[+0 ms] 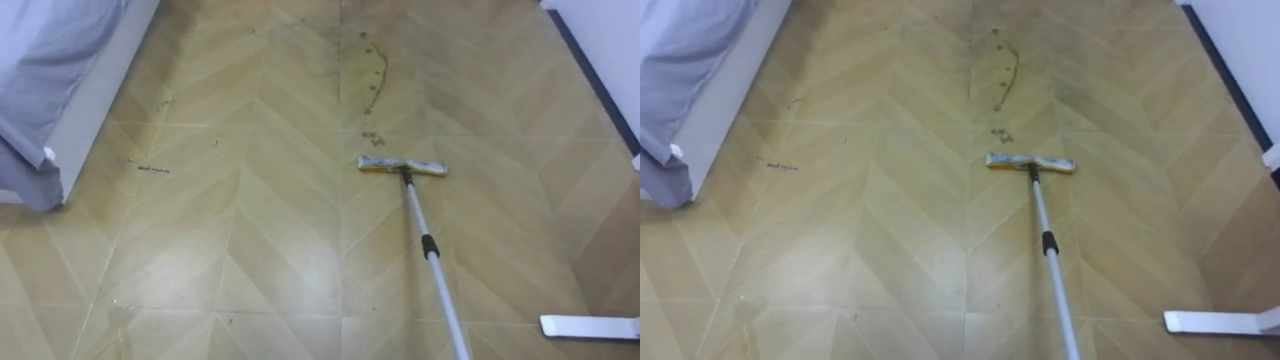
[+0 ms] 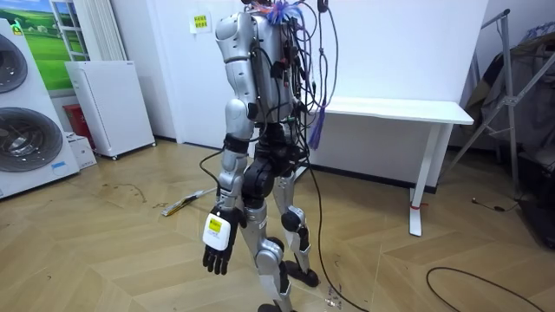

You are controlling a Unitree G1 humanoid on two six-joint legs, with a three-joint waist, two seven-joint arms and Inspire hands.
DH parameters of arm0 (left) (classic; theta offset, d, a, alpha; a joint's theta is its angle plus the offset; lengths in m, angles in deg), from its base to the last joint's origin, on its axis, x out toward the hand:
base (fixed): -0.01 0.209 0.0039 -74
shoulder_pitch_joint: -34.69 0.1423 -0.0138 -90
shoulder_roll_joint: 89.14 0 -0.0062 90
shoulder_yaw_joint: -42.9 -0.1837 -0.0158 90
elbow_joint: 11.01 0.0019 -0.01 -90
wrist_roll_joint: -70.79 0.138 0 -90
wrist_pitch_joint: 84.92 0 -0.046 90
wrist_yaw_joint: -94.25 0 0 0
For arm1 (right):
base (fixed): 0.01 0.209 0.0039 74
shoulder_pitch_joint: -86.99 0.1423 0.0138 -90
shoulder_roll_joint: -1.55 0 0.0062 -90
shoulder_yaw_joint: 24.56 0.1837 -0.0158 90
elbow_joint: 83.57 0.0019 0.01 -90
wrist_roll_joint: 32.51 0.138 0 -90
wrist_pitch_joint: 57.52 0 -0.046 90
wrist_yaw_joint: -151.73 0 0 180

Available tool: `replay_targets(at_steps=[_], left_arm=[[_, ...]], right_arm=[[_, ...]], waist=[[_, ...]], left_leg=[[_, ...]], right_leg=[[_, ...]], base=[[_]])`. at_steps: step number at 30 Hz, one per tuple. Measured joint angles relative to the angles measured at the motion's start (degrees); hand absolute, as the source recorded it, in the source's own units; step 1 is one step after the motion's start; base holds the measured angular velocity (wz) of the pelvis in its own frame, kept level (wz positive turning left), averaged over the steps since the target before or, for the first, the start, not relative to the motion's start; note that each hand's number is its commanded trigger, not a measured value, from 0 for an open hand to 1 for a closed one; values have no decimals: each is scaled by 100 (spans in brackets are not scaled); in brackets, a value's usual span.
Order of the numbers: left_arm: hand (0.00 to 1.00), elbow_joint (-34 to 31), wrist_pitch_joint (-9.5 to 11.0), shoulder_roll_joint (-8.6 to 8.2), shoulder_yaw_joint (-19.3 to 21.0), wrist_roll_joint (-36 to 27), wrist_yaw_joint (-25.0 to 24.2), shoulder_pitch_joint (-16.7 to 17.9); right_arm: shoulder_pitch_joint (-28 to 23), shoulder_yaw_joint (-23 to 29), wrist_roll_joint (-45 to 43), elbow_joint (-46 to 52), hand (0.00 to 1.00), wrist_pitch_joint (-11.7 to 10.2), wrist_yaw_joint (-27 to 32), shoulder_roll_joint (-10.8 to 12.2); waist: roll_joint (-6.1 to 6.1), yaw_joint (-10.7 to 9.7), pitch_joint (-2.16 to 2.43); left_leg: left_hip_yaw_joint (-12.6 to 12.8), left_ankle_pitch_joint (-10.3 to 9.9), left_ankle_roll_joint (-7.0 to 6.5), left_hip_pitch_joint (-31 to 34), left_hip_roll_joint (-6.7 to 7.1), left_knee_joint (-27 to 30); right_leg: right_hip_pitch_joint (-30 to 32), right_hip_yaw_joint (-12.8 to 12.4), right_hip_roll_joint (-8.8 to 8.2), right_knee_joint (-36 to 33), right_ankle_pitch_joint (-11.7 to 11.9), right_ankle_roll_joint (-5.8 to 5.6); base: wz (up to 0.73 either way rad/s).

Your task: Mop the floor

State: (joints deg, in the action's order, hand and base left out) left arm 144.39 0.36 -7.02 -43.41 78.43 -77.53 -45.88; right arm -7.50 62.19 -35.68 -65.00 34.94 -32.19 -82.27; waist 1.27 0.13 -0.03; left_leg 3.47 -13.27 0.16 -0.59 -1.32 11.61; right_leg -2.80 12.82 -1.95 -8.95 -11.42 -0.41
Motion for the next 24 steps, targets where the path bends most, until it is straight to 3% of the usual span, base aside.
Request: replay_targets(at_steps=[12, 19, 24], left_arm=[[0, 9, 44, 7, -191, 31, 46, -460], [0, 126, 47, 7, -226, 88, 138, -476], [0, 318, 45, 13, -301, 98, 210, -472]], right_arm=[[10, -226, 544, 29, 100, -136, 30, -73], [31, -241, 805, 33, 100, -206, -166, -157], [37, -240, 1028, 37, 100, -373, -425, -271]], waist=[[-30, 4, 1], [-59, 13, -13], [-65, 13, -23]], left_leg=[[-202, 3, 5, 940, -4, 356], [-279, 3, 5, 1359, -4, 520], [-372, 3, 5, 1884, -5, 825]], right_leg=[[767, 225, -17, -193, 26, 39], [1131, 249, -21, -291, 28, 47], [1594, 326, -57, -597, -28, 96]], base=[[10], [3], [12]])
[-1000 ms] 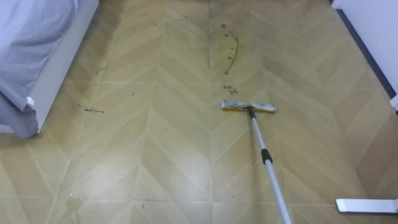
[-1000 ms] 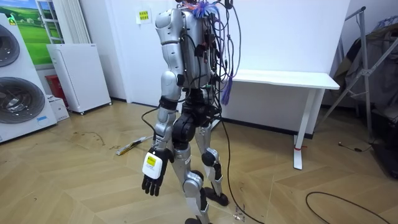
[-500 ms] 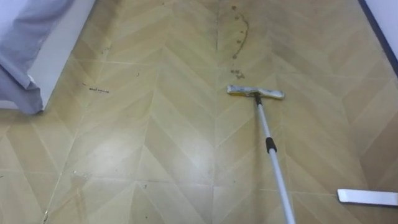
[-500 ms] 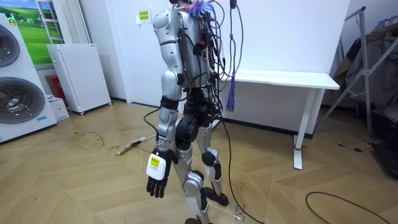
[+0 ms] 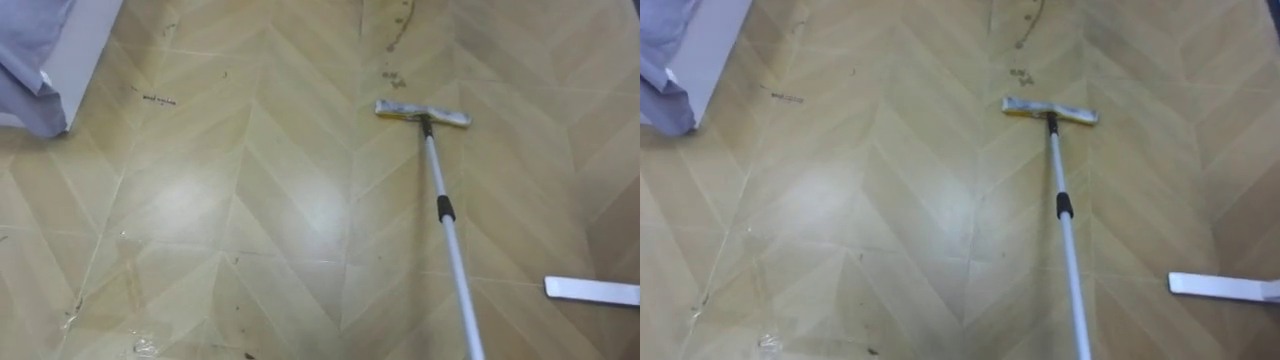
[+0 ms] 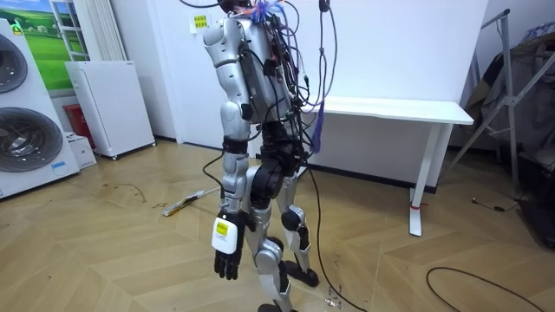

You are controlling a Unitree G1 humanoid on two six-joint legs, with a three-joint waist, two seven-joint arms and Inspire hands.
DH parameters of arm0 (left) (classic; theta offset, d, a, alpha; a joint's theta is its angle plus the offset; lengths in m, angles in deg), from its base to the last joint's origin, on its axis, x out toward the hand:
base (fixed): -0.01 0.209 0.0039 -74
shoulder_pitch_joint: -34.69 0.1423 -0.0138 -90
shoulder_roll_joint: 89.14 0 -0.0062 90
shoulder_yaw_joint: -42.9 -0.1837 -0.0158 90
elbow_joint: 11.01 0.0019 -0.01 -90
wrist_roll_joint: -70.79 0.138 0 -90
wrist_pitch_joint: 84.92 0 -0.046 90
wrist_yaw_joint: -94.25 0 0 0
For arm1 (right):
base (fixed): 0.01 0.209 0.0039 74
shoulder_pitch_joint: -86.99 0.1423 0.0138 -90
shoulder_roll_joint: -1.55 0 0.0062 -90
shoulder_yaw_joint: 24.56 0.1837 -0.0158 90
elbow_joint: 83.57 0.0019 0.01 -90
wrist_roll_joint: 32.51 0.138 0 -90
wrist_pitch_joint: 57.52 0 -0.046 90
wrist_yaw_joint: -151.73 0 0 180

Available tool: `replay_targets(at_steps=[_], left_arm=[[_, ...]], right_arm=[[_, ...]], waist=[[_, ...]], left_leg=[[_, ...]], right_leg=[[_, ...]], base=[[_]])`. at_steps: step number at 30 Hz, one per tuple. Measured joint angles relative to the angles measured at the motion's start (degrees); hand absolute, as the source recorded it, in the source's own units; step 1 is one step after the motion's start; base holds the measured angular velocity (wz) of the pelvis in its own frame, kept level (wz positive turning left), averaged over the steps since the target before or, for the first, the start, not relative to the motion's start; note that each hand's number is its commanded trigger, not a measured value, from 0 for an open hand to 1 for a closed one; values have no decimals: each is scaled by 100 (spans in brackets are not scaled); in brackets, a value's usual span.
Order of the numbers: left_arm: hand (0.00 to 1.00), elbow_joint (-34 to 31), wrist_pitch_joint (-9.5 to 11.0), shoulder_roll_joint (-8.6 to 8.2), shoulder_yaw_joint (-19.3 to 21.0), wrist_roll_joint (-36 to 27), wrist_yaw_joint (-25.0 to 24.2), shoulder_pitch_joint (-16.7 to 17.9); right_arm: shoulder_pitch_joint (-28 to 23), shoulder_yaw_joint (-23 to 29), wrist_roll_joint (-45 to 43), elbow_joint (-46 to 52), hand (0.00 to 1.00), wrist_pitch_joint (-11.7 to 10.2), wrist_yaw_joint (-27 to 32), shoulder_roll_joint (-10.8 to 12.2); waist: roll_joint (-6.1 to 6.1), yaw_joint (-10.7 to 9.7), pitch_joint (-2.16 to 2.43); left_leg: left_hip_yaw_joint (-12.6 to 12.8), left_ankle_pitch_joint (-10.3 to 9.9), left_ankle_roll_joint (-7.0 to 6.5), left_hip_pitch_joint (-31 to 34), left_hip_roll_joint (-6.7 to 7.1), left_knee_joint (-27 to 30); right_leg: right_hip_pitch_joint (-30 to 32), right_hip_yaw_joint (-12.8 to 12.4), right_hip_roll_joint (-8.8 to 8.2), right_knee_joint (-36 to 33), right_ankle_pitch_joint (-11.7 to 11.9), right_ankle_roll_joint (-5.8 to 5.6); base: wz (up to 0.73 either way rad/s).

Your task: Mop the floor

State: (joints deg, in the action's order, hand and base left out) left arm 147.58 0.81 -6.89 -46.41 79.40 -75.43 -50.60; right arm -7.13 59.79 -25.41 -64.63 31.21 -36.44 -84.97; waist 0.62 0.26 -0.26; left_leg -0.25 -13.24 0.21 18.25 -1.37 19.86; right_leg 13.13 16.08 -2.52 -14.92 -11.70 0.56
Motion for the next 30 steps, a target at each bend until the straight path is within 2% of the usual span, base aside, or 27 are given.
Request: replay_targets(at_steps=[2, 3, 4, 5, 8, 11, 13, 20, 22, 23, 24, 25, 26, 27, 28, 29, 30], left_arm=[[0, 11, -50, 15, -93, -1, 27, 1], [0, 11, -53, 12, -158, 1, 29, -11], [0, 7, -50, -7, -202, 2, 28, -29], [0, -1, -41, -47, -336, 1, 28, -44], [0, 2, -129, -64, -373, -2, 45, -31], [0, 4, -239, -90, -391, -11, 62, 15], [0, -13, -284, -106, -457, -12, 45, 9], [0, -42, -331, -107, -540, -129, 12, -21], [0, -132, -366, -91, -539, -159, -18, -40], [0, -180, -375, -54, -572, -249, -56, -33], [0, -213, -409, -15, -659, -352, -73, -4], [0, -204, -408, 27, -787, -500, -83, 10], [0, -210, -392, 52, -863, -620, -88, 24], [0, -212, -312, 118, -907, -879, -100, 56], [0, -219, -261, 164, -931, -997, -100, 57], [0, -231, -185, 271, -1030, -1148, -118, 53], [0, -235, -144, 355, -1039, -1182, -197, 106]], right_arm=[[2, 3, 99, 3, 100, -25, -81, -41], [24, -59, 137, -30, 100, -7, 106, -61], [45, -125, 100, -70, 100, 27, 321, -73], [87, -149, -79, -205, 100, 132, 806, -110], [85, -142, -89, -312, 100, 296, 1168, -83], [86, -145, -4, -319, 100, 334, 1336, 8], [85, -184, 118, -320, 100, 354, 1343, 30], [242, -443, 491, -511, 100, 539, 1306, -8], [437, -446, 586, -695, 100, 678, 1202, -17], [671, -438, 614, -850, 100, 803, 1116, -46], [935, -435, 633, -1011, 100, 893, 988, -115], [1207, -436, 631, -1092, 100, 994, 824, -228], [1358, -430, 632, -1123, 100, 1021, 730, -301], [1721, -391, 630, -1144, 100, 1016, 546, -421], [1940, -351, 632, -1148, 100, 1010, 478, -461], [2376, -362, 634, -1178, 100, 983, 310, -525], [2661, -385, 637, -1228, 100, 938, 158, -583]], waist=[[10, -12, -7], [-4, 3, -24], [-42, 24, -48], [-132, 27, -107], [-203, 56, -172], [-213, 175, -177], [-216, 163, -171], [-211, 237, -124], [-191, 415, -116], [-140, 511, -125], [-90, 585, -134], [-6, 758, -158], [27, 829, -156], [139, 968, -163], [219, 1008, -204], [396, 1075, -269], [563, 1137, -308]], left_leg=[[-3, 0, 0, 149, 18, 68], [-3, -2, -1, 283, 21, 173], [-3, -2, -1, 371, 20, 250], [-1, -4, -5, 679, 69, 513], [10, -66, -48, 1155, 176, 937], [17, -97, -17, 1698, 220, 1425], [12, -155, 48, 1974, 210, 1743], [-34, -201, 114, 2474, 169, 2474], [-41, -191, 134, 2672, 115, 2889], [-44, -52, 299, 2965, 68, 3481], [-44, 374, 327, 3385, 54, 4433], [-23, 1158, 380, 3840, 76, 5576], [7, 1411, 445, 4101, 80, 6234], [167, 1442, 442, 4652, 77, 7602], [285, 1401, 414, 4905, 78, 8175], [481, 1290, 294, 5351, 67, 8984], [516, 1069, 239, 5649, 60, 9385]], right_leg=[[159, 51, -46, -160, -86, 3], [299, 70, -70, -316, -123, 11], [395, 86, -90, -433, -135, 17], [704, 103, -198, -845, -273, 26], [1231, 34, -392, -1466, -586, 25], [1833, -108, -511, -2070, -813, 116], [2135, -168, -563, -2426, -1000, 158], [2613, -50, -634, -3334, -1293, 404], [2713, -38, -659, -3616, -1418, 502], [2803, -1, -704, -3884, -1587, 556], [2841, 20, -742, -4164, -1689, 681], [2854, -29, -738, -4421, -1772, 814], [2865, -53, -739, -4523, -1809, 863], [2918, -159, -730, -4687, -1852, 903], [2933, -258, -730, -4725, -1853, 909], [2931, -436, -744, -4722, -1844, 922], [2878, -608, -750, -4681, -1827, 898]], base=[[17], [20], [36], [38], [24], [-4], [8], [12], [3], [-7], [-22], [-30], [-45], [-37], [-44], [-41], [-34]])
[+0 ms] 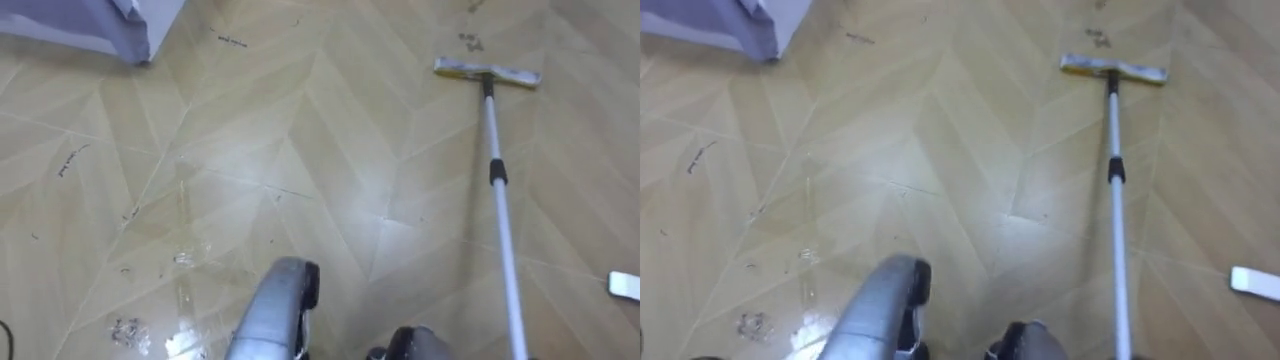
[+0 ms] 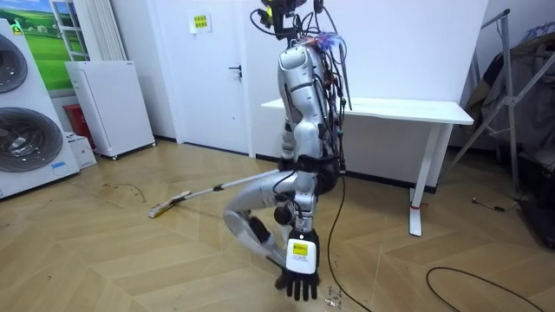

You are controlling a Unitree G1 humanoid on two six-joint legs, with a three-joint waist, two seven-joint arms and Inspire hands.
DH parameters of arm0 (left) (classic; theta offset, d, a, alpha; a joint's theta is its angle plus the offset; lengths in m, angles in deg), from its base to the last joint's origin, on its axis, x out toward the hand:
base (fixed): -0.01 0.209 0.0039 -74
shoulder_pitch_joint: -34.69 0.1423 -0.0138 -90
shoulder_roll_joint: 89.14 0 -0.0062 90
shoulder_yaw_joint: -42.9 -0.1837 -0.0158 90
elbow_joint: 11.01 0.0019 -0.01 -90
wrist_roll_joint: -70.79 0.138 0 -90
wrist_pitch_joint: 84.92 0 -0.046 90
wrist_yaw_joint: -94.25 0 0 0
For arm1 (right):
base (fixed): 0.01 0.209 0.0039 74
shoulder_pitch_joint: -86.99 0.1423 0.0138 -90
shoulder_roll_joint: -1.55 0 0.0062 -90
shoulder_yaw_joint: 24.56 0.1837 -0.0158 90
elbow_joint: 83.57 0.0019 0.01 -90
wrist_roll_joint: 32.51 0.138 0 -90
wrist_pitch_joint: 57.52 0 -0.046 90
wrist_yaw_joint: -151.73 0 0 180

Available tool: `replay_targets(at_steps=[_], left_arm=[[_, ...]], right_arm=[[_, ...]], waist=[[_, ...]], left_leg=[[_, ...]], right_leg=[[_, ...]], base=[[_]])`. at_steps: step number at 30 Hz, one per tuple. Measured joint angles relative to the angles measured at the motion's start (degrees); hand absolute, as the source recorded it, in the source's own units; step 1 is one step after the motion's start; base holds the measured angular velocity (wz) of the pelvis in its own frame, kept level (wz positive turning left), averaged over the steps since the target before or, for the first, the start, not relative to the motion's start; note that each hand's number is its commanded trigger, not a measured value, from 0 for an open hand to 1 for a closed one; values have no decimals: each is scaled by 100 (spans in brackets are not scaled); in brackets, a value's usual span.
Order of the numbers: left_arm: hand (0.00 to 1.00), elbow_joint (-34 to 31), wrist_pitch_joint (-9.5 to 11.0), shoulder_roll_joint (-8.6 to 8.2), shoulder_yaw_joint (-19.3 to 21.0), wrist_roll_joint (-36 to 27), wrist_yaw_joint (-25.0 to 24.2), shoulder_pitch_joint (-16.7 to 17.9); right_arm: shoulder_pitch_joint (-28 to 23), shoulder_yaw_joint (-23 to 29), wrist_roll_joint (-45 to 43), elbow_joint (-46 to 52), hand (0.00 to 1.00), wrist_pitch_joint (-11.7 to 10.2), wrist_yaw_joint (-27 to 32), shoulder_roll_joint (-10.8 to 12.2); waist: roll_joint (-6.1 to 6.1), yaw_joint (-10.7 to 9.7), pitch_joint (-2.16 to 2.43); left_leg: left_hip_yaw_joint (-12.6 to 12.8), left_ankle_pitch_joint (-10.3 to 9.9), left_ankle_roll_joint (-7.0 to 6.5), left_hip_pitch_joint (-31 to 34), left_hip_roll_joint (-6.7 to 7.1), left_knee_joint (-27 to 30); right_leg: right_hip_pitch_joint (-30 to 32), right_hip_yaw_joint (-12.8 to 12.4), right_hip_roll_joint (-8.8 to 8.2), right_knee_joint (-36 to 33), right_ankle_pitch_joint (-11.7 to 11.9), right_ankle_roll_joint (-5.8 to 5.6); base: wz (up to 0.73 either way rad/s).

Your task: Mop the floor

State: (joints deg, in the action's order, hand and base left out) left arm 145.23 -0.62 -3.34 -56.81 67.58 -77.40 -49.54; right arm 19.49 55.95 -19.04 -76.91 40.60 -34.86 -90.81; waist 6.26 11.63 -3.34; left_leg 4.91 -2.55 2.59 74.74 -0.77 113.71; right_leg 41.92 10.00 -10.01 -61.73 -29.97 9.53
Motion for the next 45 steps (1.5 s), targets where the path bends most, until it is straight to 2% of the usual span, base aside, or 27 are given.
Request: replay_targets(at_steps=[2, 3, 5, 8, 9, 10, 12, 13, 14, 15, 18, 20, 23, 24, 26, 28, 29, 30, 31, 32, 33, 35, 36, 37, 40, 43, 45], left_arm=[[0, -71, 17, 51, 1, 97, -142, 156], [0, -96, 12, 93, 7, 181, -254, 153], [0, -106, -21, 142, 42, 394, -419, 137], [0, 52, -198, 161, 49, 673, -797, 47], [0, 138, -245, 167, 48, 670, -924, 0], [0, 266, -286, 157, 23, 663, -1003, -179], [0, 319, -330, 86, 38, 618, -999, -390], [0, 305, -351, -5, 35, 624, -938, -552], [0, 267, -354, -44, 34, 626, -888, -605], [0, 163, -330, -99, 57, 625, -794, -666], [0, -51, -285, -124, 51, 632, -540, -687], [0, -42, -292, -165, 46, 630, -484, -686], [0, -8, -303, -256, 25, 622, -418, -530], [0, -8, -333, -264, 50, 622, -371, -411], [0, 57, -404, -255, 69, 618, -291, -283], [0, 64, -468, -172, 83, 470, -231, -233], [0, 56, -457, -136, 65, 372, -216, -234], [0, 13, -386, -63, 36, 156, -172, -220], [0, 7, -356, -22, 32, 57, -154, -219], [0, -14, -310, 85, -48, -199, -129, -177], [0, -143, -298, 186, -109, -288, -129, -48], [0, -245, -304, 264, -89, -260, -158, 77], [0, -274, -341, 276, -56, -249, -174, 117], [0, -285, -363, 275, -58, -232, -192, 140], [0, -327, -349, 279, -39, -72, -456, 135], [0, -332, -370, 238, 15, 93, -552, -47], [0, -408, -387, 158, 61, 253, -549, -92]], right_arm=[[243, -169, 41, -2, 100, 13, -152, -143], [237, -316, 158, -13, 100, 56, -218, -271], [108, -538, 250, -3, 100, 53, -312, -436], [-377, -617, 397, -37, 100, 91, -495, -530], [-603, -603, 452, -64, 100, 149, -558, -527], [-809, -577, 480, -103, 100, 159, -572, -520], [-1056, -501, 450, -224, 100, 202, -606, -555], [-1222, -502, 433, -326, 100, 207, -593, -623], [-1355, -508, 429, -337, 100, 216, -564, -630], [-1626, -507, 439, -327, 100, 266, -516, -583], [-1952, -462, 501, -257, 100, 289, -260, -200], [-1957, -427, 623, -253, 100, 265, -105, -13], [-1932, -450, 655, -250, 100, 262, 105, 156], [-1931, -464, 606, -232, 100, 269, 139, 174], [-1845, -430, 449, -196, 100, 348, 235, 164], [-1566, -402, 407, -224, 100, 540, 267, 16], [-1444, -401, 409, -231, 100, 570, 264, -37], [-1142, -386, 387, -221, 100, 575, 245, -148], [-983, -395, 384, -206, 100, 572, 217, -200], [-569, -442, 397, -176, 100, 572, 163, -306], [-225, -491, 393, -25, 100, 526, 150, -432], [149, -513, 394, 175, 100, 330, 134, -591], [346, -515, 437, 235, 100, 244, 84, -658], [389, -511, 471, 272, 100, 233, 78, -679], [167, -441, 869, 328, 100, 327, 7, -729], [-388, -410, 1100, 263, 100, 260, 1, -710], [-942, -365, 1139, 38, 100, 173, -1, -662]], waist=[[8, 42, 19], [-22, 122, 30], [-110, 139, 79], [-384, 73, 215], [-499, -12, 295], [-625, -182, 333], [-700, -383, 328], [-872, -550, 312], [-957, -600, 330], [-1103, -673, 349], [-1248, -909, 300], [-1316, -1013, 265], [-1280, -923, 246], [-1244, -851, 237], [-1155, -767, 223], [-1028, -582, 207], [-988, -518, 214], [-870, -419, 205], [-769, -360, 207], [-596, -256, 199], [-469, -167, 190], [-362, -77, 128], [-280, -38, 81], [-264, -35, 78], [-309, -18, 112], [-407, -146, 146], [-579, -239, 202]], left_leg=[[-7, -211, -51, 155, -56, -183], [18, -276, -101, 32, -90, -876], [114, -304, -146, -448, -109, -2589], [162, -383, -265, -1695, -69, -5478], [193, -565, -360, -2060, -38, -6164], [322, -975, -704, -2165, 23, -6254], [472, -1351, -916, -2220, 199, -6193], [380, -1557, -1015, -2236, 387, -5998], [356, -1657, -1022, -2267, 437, -5914], [288, -1865, -1127, -2355, 524, -5805], [159, -2135, -1171, -2552, 667, -5816], [35, -2224, -1153, -2651, 680, -5886], [-589, -2318, -971, -3008, 825, -6233], [-799, -2384, -851, -3187, 832, -6293], [-887, -2466, -674, -3357, 808, -6051], [-633, -2279, -338, -3215, 514, -4956], [-596, -2117, -228, -3108, 448, -4603], [-526, -1604, -145, -2846, 334, -4000], [-496, -1297, -123, -2711, 302, -3760], [-433, -552, -61, -2392, 224, -3255], [-478, -274, 16, -2050, 161, -2814], [-509, -394, -102, -1596, 113, -2505], [-515, -548, -135, -1425, 107, -2730], [-522, -633, -136, -1392, 102, -2991], [-491, -793, -151, -1990, 29, -6299], [-145, -1160, -717, -2261, 222, -6634], [-63, -1477, -911, -2615, 475, -6526]], right_leg=[[-168, -90, 0, 34, -42, -127], [-222, -116, 10, 14, -127, -289], [-228, -74, 53, -4, -235, -414], [-358, 166, 106, 15, -505, -536], [-434, 242, 96, 15, -605, -588], [-553, 374, -60, 34, -671, -639], [-466, 335, -311, -377, -522, -754], [-92, -13, -390, -1217, 180, -853], [97, -186, -369, -1582, 588, -870], [443, -489, -277, -2130, 1296, -894], [1181, -905, 47, -2488, 1294, -1057], [1438, -887, 116, -1926, 1135, -1074], [1416, -768, 177, 209, 985, -1091], [1304, -683, 246, 1027, 1083, -983], [1075, -575, 238, 1124, 1292, -862], [795, -332, 251, 676, 819, -692], [752, -314, 276, 555, 688, -659], [693, -309, 338, 381, 487, -591], [688, -339, 363, 314, 414, -562], [658, -398, 475, 228, 299, -487], [624, -429, 592, 180, 212, -414], [450, -437, 713, 214, 122, -362], [251, -445, 737, 321, 76, -382], [131, -446, 741, 407, 51, -409], [-545, -560, 761, 1031, -82, -654], [-757, -793, 498, 937, -226, -940], [-756, -912, 304, 273, 64, -1192]], base=[[-9], [17], [24], [18], [41], [45], [60], [60], [54], [37], [14], [-10], [-52], [-54], [-31], [-6], [-7], [-6], [-25], [-37], [-48], [-26], [0], [22], [33], [36], [33]])
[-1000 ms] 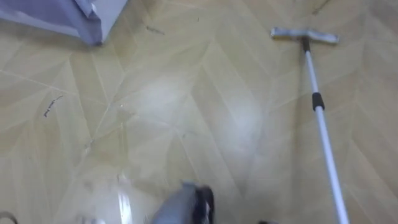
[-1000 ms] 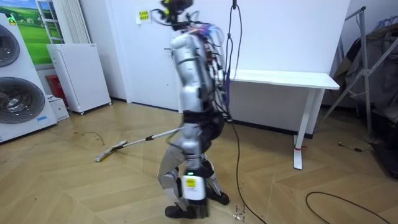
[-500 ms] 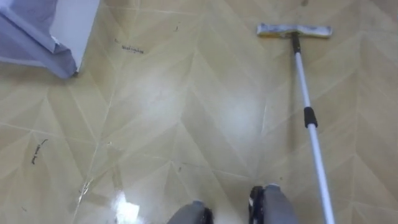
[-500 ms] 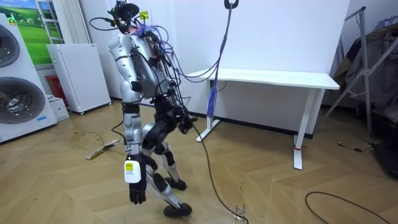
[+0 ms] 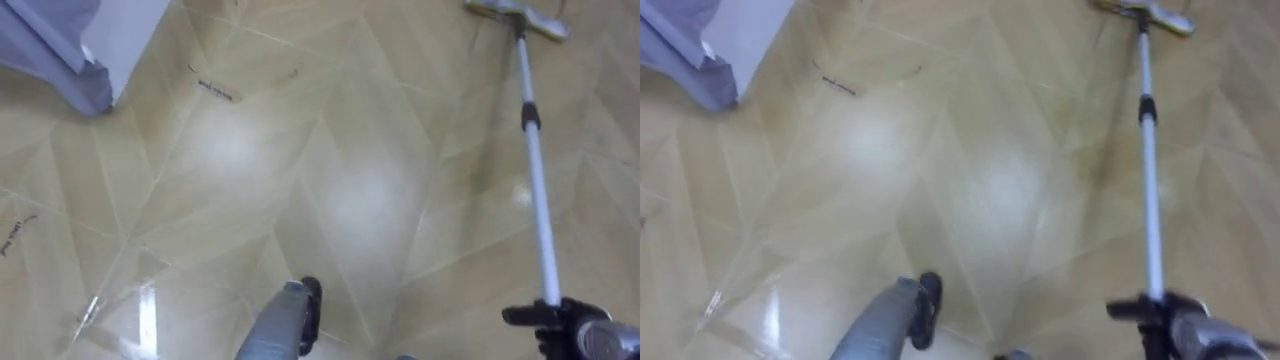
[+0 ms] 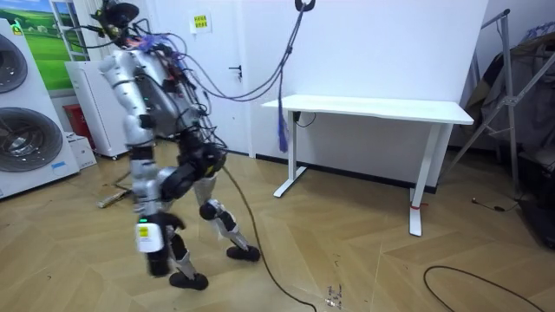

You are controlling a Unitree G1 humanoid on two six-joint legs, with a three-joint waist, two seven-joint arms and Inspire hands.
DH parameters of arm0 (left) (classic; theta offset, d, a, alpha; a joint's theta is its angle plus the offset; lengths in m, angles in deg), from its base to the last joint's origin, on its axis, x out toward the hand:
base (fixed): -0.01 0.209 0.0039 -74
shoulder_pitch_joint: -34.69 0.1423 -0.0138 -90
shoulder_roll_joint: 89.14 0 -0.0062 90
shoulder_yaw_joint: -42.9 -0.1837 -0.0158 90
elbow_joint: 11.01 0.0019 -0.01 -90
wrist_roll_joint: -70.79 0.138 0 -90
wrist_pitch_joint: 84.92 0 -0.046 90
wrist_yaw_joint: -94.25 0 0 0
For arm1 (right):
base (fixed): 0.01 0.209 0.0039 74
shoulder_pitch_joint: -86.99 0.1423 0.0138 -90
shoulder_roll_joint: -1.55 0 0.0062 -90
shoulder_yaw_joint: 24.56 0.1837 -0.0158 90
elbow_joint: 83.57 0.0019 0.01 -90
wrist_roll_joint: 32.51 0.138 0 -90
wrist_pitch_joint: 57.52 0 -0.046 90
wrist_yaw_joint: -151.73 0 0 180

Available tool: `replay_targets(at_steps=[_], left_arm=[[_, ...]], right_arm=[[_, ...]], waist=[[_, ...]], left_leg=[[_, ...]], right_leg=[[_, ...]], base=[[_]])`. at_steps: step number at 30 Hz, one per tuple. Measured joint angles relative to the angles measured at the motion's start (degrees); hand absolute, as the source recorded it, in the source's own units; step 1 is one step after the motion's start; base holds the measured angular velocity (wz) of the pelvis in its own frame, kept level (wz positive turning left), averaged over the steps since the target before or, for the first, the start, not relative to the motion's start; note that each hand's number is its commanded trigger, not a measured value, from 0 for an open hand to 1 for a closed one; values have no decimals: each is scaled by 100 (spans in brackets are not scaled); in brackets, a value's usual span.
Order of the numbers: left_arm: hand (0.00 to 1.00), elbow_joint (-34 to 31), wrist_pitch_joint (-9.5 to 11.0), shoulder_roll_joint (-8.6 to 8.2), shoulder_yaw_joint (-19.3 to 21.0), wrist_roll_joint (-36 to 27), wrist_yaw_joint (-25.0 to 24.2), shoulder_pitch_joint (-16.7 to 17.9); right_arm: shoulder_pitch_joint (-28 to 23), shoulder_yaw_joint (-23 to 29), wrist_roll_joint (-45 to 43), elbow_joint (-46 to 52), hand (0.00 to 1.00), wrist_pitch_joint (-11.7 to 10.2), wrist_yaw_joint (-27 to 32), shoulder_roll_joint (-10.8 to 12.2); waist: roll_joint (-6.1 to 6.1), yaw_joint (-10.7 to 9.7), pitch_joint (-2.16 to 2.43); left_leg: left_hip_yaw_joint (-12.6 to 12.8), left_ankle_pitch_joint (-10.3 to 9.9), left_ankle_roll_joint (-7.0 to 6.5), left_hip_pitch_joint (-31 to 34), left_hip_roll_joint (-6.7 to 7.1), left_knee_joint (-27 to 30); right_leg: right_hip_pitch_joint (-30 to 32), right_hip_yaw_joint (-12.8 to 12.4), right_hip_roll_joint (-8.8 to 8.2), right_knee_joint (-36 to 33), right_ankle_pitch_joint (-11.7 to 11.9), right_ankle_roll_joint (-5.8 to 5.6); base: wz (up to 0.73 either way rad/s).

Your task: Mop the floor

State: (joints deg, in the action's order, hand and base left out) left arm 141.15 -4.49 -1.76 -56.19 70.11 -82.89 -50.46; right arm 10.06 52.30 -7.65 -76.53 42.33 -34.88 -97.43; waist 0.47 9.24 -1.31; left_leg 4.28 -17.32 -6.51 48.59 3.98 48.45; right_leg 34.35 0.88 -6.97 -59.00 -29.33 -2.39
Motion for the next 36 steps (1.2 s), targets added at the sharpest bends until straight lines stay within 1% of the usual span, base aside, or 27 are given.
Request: replay_targets(at_steps=[1, 3, 4, 6, 7, 8, 11, 12, 14, 16, 17, 19, 20, 21, 22, 23, 24, 25, 26, 27, 28, 29, 30, 31, 33, 35, 36], left_arm=[[0, -36, 0, -40, 0, 35, 11, 1], [0, -46, 93, -183, 14, 28, 57, -59], [0, -58, 149, -185, -4, 43, 142, -88], [0, -59, 168, -224, 17, 68, 277, -140], [0, -58, 168, -305, -7, 68, 337, -133], [0, -51, 165, -350, -20, 66, 338, -114], [0, -47, 133, -499, -34, 84, 343, 8], [0, -44, 113, -493, -25, 86, 377, 14], [0, -43, 106, -495, -5, 102, 439, -7], [0, -48, 57, -372, -15, -25, 446, 35], [0, -48, 36, -324, -19, -122, 449, 54], [0, -169, -69, -23, -37, -554, 471, 107], [0, -274, -104, 71, -46, -591, 513, 154], [0, -388, -122, 207, -122, -624, 571, 191], [0, -462, -124, 287, -190, -643, 569, 225], [0, -494, -117, 299, -204, -662, 563, 234], [0, -489, -111, 311, -278, -657, 538, 246], [0, -486, -135, 310, -293, -634, 490, 258], [0, -492, -134, 308, -284, -606, 468, 271], [0, -513, -137, 301, -288, -593, 378, 273], [0, -573, -135, 292, -288, -583, 271, 271], [0, -589, -136, 289, -291, -571, 220, 270], [0, -602, -135, 279, -290, -497, 110, 271], [0, -595, -136, 274, -283, -463, 56, 255], [0, -546, -143, 190, -282, -459, 23, 184], [0, -444, -157, 56, -267, -410, 31, 87], [0, -421, -150, -39, -240, -404, 32, 33]], right_arm=[[-223, -20, -4, -70, 100, -2, 9, 3], [-1010, -81, -86, -138, 100, 45, 171, 139], [-1189, -95, -156, -140, 100, 115, 264, 289], [-1358, -94, -222, -136, 100, 120, 375, 607], [-1436, -99, -221, -135, 100, 111, 453, 770], [-1466, -107, -237, -133, 100, 111, 483, 826], [-1393, -132, -544, 71, 100, 169, 619, 921], [-1277, -132, -662, 71, 100, 175, 667, 947], [-1098, -87, -792, 83, 100, 275, 697, 957], [-706, 57, -895, 48, 100, 540, 602, 858], [-522, 99, -965, -1, 100, 606, 570, 800], [236, 91, -1207, -77, 100, 637, 417, 409], [441, 71, -1261, -74, 100, 624, 385, 291], [789, -94, -1293, -45, 100, 510, 348, 24], [985, -321, -1291, 73, 100, 349, 325, -233], [1078, -381, -1289, 137, 100, 250, 324, -287], [1261, -388, -1242, 241, 100, 187, 293, -451], [1360, -412, -1062, 245, 100, 251, 229, -467], [1355, -391, -930, 244, 100, 275, 209, -453], [1298, -325, -691, 253, 100, 283, 167, -431], [1153, -185, -471, 283, 100, 265, 164, -401], [1080, -116, -383, 282, 100, 260, 161, -379], [893, -54, -211, 283, 100, 234, 161, -326], [696, -8, -47, 264, 100, 206, 162, -239], [413, -24, 265, 151, 100, 193, 49, -168], [151, -52, 383, -98, 100, 148, 8, -82], [-57, -147, 375, -162, 100, 140, 33, -65]], waist=[[-95, -47, 35], [-520, -188, 179], [-651, -282, 178], [-734, -423, 126], [-812, -476, 69], [-827, -484, 61], [-842, -519, 20], [-830, -559, 3], [-808, -589, -4], [-547, -443, -14], [-464, -407, -16], [-141, -239, -16], [-39, -171, -12], [110, -57, -21], [172, 73, -15], [190, 141, -21], [214, 271, -34], [304, 364, -79], [335, 387, -83], [311, 348, -108], [268, 294, -115], [229, 265, -107], [146, 208, -78], [140, 175, -63], [-15, 120, -39], [-144, 107, -16], [-273, 76, 36]], left_leg=[[25, -98, -66, -135, 81, 11], [27, -401, -231, -488, 171, -6], [-14, -478, -270, -591, 209, -62], [-191, -488, -278, -687, 306, -196], [-392, -490, -270, -824, 351, -304], [-488, -497, -250, -908, 383, -389], [-722, -507, -219, -1194, 400, -688], [-922, -548, -150, -1207, 445, -676], [-1104, -603, -59, -1214, 493, -689], [-1073, -674, 78, -1308, 471, -549], [-1068, -683, 137, -1258, 467, -375], [-594, -456, 600, -760, 251, 916], [-476, -335, 721, -607, 153, 1256], [-330, -42, 789, -367, -15, 1856], [-273, 296, 780, -162, -166, 2313], [-219, 476, 762, -77, -277, 2506], [-129, 935, 725, 88, -463, 2861], [-120, 1075, 713, 211, -489, 2977], [-118, 882, 666, 236, -493, 2848], [-102, 444, 642, 306, -487, 2275], [-121, 220, 619, 344, -424, 1286], [-124, 213, 619, 350, -403, 757], [-115, 293, 635, 321, -346, -220], [10, 499, 348, 268, -276, -486], [281, 336, 41, 132, -282, -482], [565, 85, -92, -113, -268, -402], [618, -60, -140, -212, -234, -361]], right_leg=[[26, -92, -39, -282, 222, -35], [308, -290, -7, -1101, 1351, -107], [584, -349, 31, -1409, 1457, -93], [1045, -350, 125, -1531, 1338, -91], [1196, -309, 210, -1259, 1197, -52], [1257, -302, 227, -1030, 1137, -49], [1152, -92, 206, 890, 1044, -1], [1054, 77, 221, 1558, 1185, 10], [960, 251, 192, 1720, 1409, 77], [889, 598, 72, 1504, 1182, 280], [883, 646, 57, 1429, 1093, 306], [946, 716, 4, 963, 714, 453], [980, 705, 6, 828, 635, 484], [975, 735, 49, 636, 497, 553], [909, 782, 117, 543, 405, 607], [858, 799, 175, 538, 361, 639], [754, 728, 329, 545, 282, 693], [644, 613, 378, 519, 189, 716], [601, 569, 396, 527, 155, 730], [508, 523, 446, 585, 94, 718], [427, 509, 459, 710, 66, 699], [388, 498, 460, 790, 57, 684], [298, 452, 468, 939, 25, 624], [237, 201, 462, 1016, -38, 536], [193, 87, 393, 919, -64, 427], [214, 24, 236, 464, 75, 172], [305, -49, 198, 154, 271, 31]], base=[[28], [-8], [-35], [-53], [-71], [-88], [-89], [-44], [-5], [4], [0], [0], [-15], [-9], [-5], [-3], [0], [9], [47], [75], [84], [85], [71], [65], [33], [-6], [-22]])
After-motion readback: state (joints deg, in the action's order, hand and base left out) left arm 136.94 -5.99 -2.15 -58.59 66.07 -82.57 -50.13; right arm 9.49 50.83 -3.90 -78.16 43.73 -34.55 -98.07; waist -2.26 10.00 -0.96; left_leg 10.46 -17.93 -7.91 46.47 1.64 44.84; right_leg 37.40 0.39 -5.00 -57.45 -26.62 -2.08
